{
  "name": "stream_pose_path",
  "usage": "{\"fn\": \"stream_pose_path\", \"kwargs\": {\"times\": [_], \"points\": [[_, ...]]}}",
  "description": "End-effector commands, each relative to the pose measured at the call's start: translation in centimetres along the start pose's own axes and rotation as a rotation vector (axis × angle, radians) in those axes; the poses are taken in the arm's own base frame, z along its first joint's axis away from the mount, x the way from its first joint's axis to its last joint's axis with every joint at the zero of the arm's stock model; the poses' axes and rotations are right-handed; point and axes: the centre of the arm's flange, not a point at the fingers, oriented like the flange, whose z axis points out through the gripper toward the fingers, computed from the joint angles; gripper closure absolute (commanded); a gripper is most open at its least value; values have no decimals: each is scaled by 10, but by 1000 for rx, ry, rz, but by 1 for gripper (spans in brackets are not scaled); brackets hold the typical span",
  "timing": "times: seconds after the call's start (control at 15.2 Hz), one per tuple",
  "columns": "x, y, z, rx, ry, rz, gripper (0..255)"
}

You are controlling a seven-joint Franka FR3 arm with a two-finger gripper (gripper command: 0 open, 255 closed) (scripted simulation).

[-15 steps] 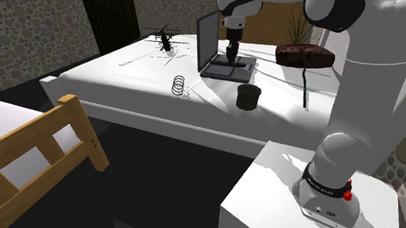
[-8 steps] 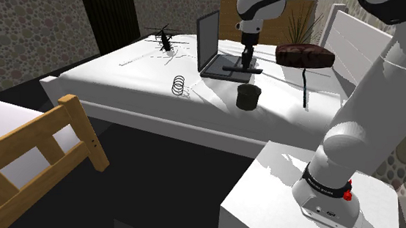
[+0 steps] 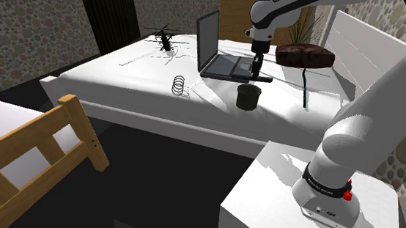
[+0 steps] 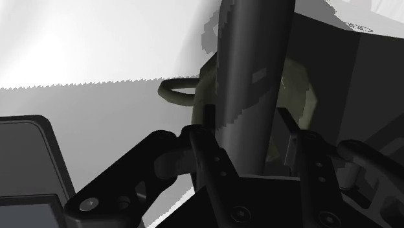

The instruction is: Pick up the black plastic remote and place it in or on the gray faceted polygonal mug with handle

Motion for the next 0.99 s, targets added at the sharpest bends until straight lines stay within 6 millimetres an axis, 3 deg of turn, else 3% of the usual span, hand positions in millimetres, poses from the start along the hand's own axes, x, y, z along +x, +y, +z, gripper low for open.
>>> {"fn": "stream_pose_path", "kwargs": {"times": [0.0, 0.4, 0.92], "points": [[-2, 1, 10, 0, 0, 0, 255], [-1, 4, 44, 0, 0, 0, 255], [-1, 4, 44, 0, 0, 0, 255]]}}
